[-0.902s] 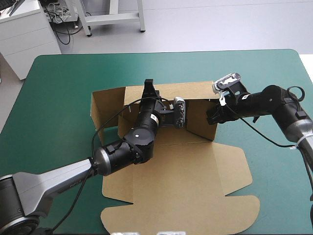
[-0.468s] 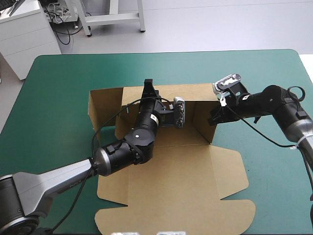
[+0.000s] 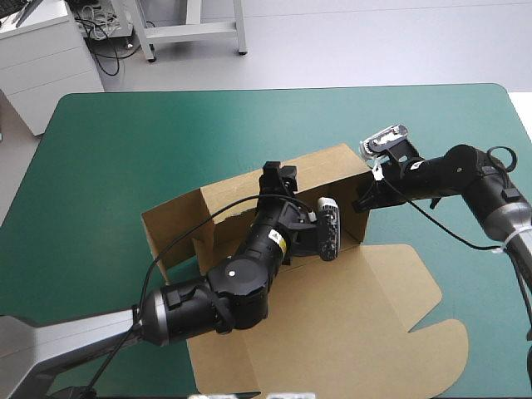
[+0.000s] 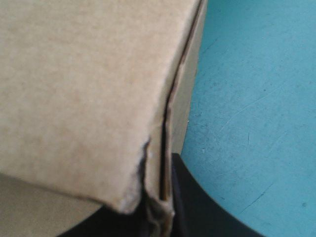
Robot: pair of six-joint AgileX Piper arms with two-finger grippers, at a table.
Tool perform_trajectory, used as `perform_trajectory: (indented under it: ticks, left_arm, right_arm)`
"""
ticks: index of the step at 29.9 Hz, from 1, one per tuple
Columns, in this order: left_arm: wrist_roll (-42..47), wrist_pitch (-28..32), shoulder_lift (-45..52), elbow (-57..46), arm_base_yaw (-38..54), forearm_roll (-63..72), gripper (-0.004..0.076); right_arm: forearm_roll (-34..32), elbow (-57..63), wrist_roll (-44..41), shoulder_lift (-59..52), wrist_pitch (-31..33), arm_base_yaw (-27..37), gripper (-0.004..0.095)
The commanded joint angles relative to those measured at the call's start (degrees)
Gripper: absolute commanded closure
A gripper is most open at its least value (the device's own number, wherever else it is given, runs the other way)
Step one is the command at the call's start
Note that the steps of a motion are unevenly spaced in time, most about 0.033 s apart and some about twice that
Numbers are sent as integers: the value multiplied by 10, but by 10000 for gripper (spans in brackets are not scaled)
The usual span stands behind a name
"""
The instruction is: Fold the box
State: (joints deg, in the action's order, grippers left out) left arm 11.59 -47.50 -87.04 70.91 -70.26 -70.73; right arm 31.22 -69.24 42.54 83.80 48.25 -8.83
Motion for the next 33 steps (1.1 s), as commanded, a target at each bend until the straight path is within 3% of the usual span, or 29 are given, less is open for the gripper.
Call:
perform_trajectory:
  ticks: [1, 8, 15, 28, 33]
  left_arm:
    - [4, -14, 45, 24, -37, 30, 216]
    - [-24, -18, 68, 102, -52, 181, 216]
    - [-61, -22, 53, 221, 17, 266, 234]
    - [-85, -149, 70, 275, 439, 408, 241]
    - [-120, -175, 70, 272, 584, 556, 241]
  right_arm:
    - [23, -13, -9, -17, -31, 0, 930]
    - [23, -13, -33, -17, -32, 0, 930]
    - [21, -13, -53, -17, -30, 0, 930]
    - [15, -25, -72, -17, -30, 0, 930]
    - [-34, -54, -119, -17, -23, 0, 930]
